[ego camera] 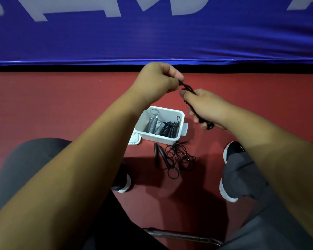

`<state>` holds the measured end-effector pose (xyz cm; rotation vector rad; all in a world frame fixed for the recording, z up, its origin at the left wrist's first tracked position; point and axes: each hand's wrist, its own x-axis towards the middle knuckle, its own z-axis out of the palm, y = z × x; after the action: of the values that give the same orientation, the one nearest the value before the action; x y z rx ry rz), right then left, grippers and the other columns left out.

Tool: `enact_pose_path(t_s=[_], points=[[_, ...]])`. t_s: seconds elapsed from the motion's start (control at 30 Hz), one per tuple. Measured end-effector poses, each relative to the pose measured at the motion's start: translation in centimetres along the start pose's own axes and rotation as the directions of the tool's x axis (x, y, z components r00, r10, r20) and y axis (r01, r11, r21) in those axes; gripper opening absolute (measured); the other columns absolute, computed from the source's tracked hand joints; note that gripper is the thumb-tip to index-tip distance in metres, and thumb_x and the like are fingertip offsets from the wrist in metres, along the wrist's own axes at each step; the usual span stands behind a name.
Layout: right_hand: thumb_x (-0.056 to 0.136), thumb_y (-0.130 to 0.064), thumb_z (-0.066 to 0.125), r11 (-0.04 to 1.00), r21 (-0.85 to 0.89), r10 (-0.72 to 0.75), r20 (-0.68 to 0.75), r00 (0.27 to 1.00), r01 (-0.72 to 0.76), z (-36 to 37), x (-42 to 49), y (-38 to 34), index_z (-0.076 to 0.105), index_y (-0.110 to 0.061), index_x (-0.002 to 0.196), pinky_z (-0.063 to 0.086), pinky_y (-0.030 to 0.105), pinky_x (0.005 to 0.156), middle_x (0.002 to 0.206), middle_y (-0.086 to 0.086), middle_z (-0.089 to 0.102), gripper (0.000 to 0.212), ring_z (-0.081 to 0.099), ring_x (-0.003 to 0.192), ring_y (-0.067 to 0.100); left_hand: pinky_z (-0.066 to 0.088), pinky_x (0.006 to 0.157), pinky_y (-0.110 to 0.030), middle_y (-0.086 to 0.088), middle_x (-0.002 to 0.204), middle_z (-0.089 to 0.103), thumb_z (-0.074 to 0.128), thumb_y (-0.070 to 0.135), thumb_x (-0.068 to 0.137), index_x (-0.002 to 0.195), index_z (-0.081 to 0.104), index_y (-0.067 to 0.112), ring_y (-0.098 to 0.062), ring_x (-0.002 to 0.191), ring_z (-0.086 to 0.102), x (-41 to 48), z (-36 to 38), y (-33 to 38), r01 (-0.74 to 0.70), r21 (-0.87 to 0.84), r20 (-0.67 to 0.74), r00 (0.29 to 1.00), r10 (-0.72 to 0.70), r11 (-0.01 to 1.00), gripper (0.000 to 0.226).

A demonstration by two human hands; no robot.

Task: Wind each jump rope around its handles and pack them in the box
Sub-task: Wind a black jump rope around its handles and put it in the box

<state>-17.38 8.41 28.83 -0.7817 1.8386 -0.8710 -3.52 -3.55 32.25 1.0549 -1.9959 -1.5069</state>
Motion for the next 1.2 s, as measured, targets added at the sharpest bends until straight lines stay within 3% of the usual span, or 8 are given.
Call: enact_pose_path(t_s=[0.1, 0.23, 0.37, 0.47, 0.6, 0.73, 1.03, 1.2], points=[[0.097, -0.070, 0.058, 0.991, 0.132, 0.038, 0.012, 0.999, -0.039, 0.1, -0.3, 0.1, 0.054, -0.022, 0.107, 0.037, 0.022, 0.051, 0.085, 0.005, 0.059, 0.050, 0.051, 0.049, 0.013, 0.058, 0.099, -0.051, -0.015, 0.093, 0.079, 0.075, 0.001, 0.080, 0.087, 0.078, 0.017, -0.023, 0.087, 0.073, -0.1, -0.1, -0.5, 0.005, 0.015, 0.007, 1.000, -0.005, 1.000, 0.017], [0.095, -0.082, 0.047, 0.980, 0.199, 0.011, 0.020, 1.000, -0.015, 0.0, -1.0, -0.3, 0.055, -0.023, 0.116, 0.037, 0.022, 0.051, 0.079, 0.002, 0.059, 0.063, 0.049, 0.048, 0.013, 0.060, 0.098, -0.038, -0.024, 0.099, 0.077, 0.077, -0.002, 0.089, 0.096, 0.076, 0.002, -0.024, 0.092, 0.074, -0.6, -0.3, -0.2, 0.034, -0.172, 0.064, 0.998, -0.023, 0.985, 0.008], [0.090, -0.091, 0.039, 0.971, 0.238, 0.010, 0.019, 1.000, -0.014, 0.3, -1.4, -0.6, 0.057, -0.032, 0.119, 0.038, 0.023, 0.051, 0.069, -0.001, 0.057, 0.068, 0.048, 0.047, 0.013, 0.059, 0.100, -0.037, -0.027, 0.107, 0.075, 0.075, 0.000, 0.092, 0.107, 0.074, -0.008, -0.026, 0.097, 0.074, -0.8, -0.5, -0.4, 0.042, -0.235, 0.126, 0.992, -0.012, 0.971, 0.017], [0.091, -0.090, 0.039, 0.967, 0.250, 0.026, 0.057, 0.998, -0.040, 0.5, -1.5, -0.6, 0.058, -0.026, 0.113, 0.040, 0.025, 0.050, 0.066, -0.002, 0.054, 0.070, 0.046, 0.046, 0.014, 0.058, 0.101, -0.035, -0.020, 0.110, 0.077, 0.076, 0.005, 0.093, 0.109, 0.077, -0.001, -0.020, 0.099, 0.073, -0.8, -0.8, -0.9, 0.008, -0.200, 0.127, 0.992, 0.017, 0.980, 0.018], [0.095, -0.085, 0.040, 0.961, 0.272, 0.017, 0.100, 0.995, -0.043, 0.7, -1.4, -0.6, 0.057, -0.022, 0.105, 0.039, 0.026, 0.049, 0.066, 0.000, 0.052, 0.066, 0.044, 0.046, 0.015, 0.057, 0.083, -0.028, 0.002, 0.093, 0.079, 0.074, 0.008, 0.095, 0.102, 0.081, 0.014, -0.006, 0.087, 0.068, -0.7, -0.9, -1.7, -0.028, -0.114, 0.119, 0.992, 0.042, 0.993, 0.012], [0.097, -0.082, 0.040, 0.959, 0.279, 0.014, 0.114, 0.993, -0.045, 0.8, -1.3, -0.4, 0.056, -0.020, 0.105, 0.039, 0.027, 0.049, 0.066, 0.001, 0.052, 0.065, 0.044, 0.046, 0.016, 0.060, 0.094, -0.032, -0.007, 0.092, 0.079, 0.071, -0.004, 0.093, 0.102, 0.080, 0.006, -0.015, 0.087, 0.071, -0.6, -0.4, -2.2, -0.028, -0.183, 0.100, 0.994, 0.047, 0.983, 0.016], [0.094, -0.088, 0.031, 0.940, 0.333, 0.010, 0.187, 0.982, -0.073, 0.9, -1.1, 0.2, 0.055, -0.019, 0.103, 0.037, 0.025, 0.048, 0.066, 0.001, 0.050, 0.074, 0.042, 0.045, 0.017, 0.058, 0.087, -0.025, -0.010, 0.102, 0.078, 0.077, -0.010, 0.084, 0.112, 0.077, 0.006, -0.012, 0.095, 0.073, -0.6, 0.0, -2.0, -0.118, -0.149, 0.078, 0.988, 0.130, 0.982, 0.032], [0.092, -0.092, 0.025, 0.930, 0.357, 0.029, 0.155, 0.987, -0.083, 0.9, -0.8, 0.3, 0.058, -0.018, 0.101, 0.037, 0.026, 0.051, 0.066, 0.003, 0.053, 0.082, 0.043, 0.045, 0.019, 0.060, 0.097, -0.036, -0.007, 0.096, 0.076, 0.077, -0.016, 0.080, 0.114, 0.076, 0.009, -0.015, 0.094, 0.073, -0.3, -0.2, -2.1, -0.099, -0.187, 0.073, 0.991, 0.115, 0.977, 0.042]])
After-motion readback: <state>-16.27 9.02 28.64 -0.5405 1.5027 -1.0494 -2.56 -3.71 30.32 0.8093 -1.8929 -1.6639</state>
